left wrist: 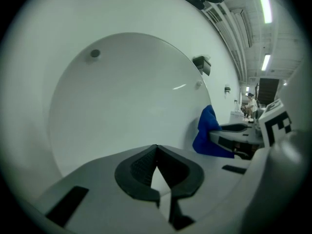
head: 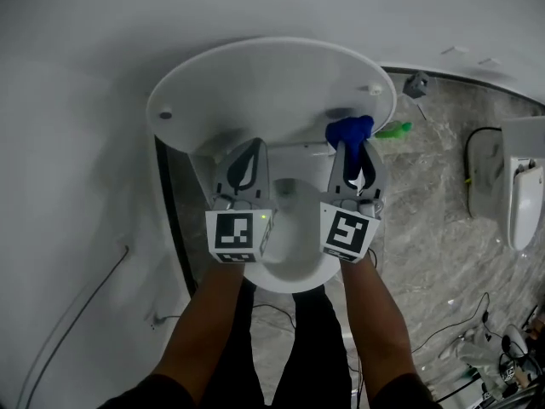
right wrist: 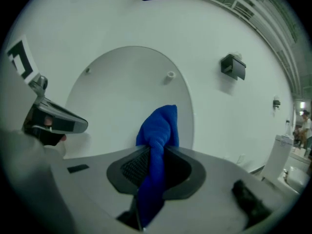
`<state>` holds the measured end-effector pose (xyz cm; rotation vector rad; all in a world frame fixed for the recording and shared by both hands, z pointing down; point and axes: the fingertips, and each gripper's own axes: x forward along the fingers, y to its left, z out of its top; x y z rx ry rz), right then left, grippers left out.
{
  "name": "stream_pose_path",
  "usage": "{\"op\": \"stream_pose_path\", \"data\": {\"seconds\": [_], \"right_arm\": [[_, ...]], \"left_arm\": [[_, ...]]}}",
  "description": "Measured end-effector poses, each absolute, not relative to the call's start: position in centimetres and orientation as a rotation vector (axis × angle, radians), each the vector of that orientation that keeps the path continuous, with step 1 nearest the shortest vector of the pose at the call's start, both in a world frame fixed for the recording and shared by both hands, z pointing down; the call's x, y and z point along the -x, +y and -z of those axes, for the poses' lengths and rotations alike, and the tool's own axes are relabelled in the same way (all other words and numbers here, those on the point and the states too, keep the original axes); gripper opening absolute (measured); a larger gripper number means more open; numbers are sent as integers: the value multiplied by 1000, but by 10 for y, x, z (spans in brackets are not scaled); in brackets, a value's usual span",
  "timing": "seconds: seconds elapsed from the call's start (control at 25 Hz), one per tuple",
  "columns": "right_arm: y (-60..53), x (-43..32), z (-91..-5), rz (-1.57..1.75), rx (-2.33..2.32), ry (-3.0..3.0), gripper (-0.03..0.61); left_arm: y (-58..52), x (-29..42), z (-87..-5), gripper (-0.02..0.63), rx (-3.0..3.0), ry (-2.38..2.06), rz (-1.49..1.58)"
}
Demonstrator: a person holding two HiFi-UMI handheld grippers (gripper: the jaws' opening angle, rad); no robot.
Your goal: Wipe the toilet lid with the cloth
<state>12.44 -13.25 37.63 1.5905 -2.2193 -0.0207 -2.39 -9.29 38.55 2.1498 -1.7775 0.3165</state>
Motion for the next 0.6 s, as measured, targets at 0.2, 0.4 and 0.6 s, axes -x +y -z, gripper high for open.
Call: {"op": "stream_pose_path", "data": {"seconds": [0.2, 0.4, 0.6], "right_arm": [[-100, -46, -394, -75, -1387, -2375, 67], [-61, 35, -417, -191, -1200, -2455, 67], [-48, 96, -432, -135, -1053, -2485, 67]], "left_arm": [[-65, 79, -399, 8, -2027, -1843, -347], [-37, 139, -406, 8, -1933, -1926, -386], [-21, 187, -408, 8, -1899, -1979, -394]]}}
